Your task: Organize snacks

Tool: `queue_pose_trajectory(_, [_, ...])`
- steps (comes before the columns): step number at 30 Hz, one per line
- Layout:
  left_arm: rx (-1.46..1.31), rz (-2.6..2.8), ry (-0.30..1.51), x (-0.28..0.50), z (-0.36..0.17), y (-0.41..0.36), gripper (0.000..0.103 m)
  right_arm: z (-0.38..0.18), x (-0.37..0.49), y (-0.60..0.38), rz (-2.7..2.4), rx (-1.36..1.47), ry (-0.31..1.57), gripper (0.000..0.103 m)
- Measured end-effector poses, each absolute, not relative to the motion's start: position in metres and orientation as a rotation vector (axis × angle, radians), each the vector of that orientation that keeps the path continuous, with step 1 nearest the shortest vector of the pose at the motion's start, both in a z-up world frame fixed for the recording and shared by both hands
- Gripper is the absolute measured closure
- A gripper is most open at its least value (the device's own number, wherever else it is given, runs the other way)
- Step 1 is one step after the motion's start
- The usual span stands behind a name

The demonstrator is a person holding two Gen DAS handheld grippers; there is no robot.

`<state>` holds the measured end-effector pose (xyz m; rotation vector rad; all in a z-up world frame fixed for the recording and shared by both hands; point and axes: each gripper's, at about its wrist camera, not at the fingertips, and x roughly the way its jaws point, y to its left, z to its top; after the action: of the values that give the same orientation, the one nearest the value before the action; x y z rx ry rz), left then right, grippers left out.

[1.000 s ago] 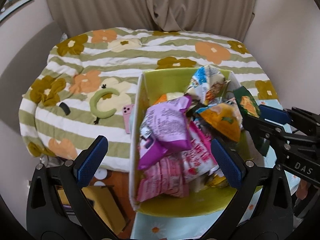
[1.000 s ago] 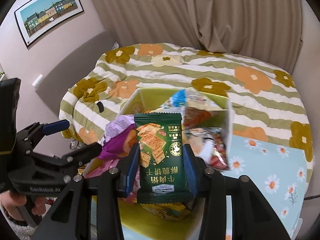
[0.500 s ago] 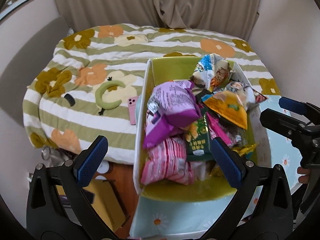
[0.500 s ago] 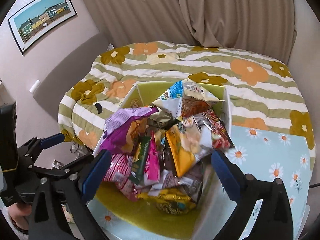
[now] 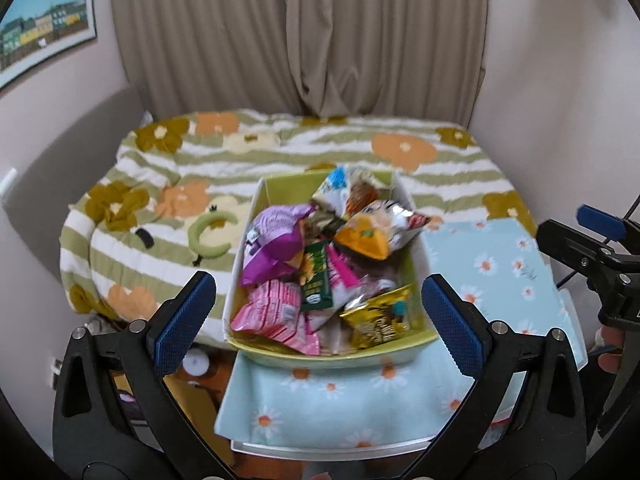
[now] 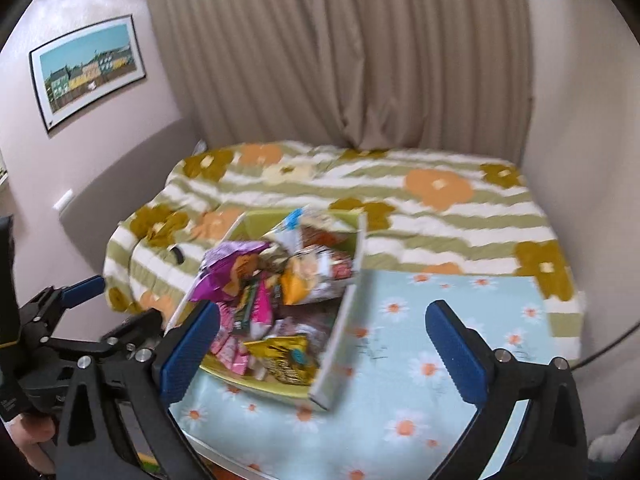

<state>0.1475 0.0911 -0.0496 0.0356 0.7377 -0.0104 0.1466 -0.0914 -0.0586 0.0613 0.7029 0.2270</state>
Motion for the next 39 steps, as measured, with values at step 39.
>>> queue_pose_trajectory(39, [0.046,-0.055,0.609,0.058,-0.023,0.046,0.001,-0.050,0.054,-0.142,0.020,0.052,0.617,0.001])
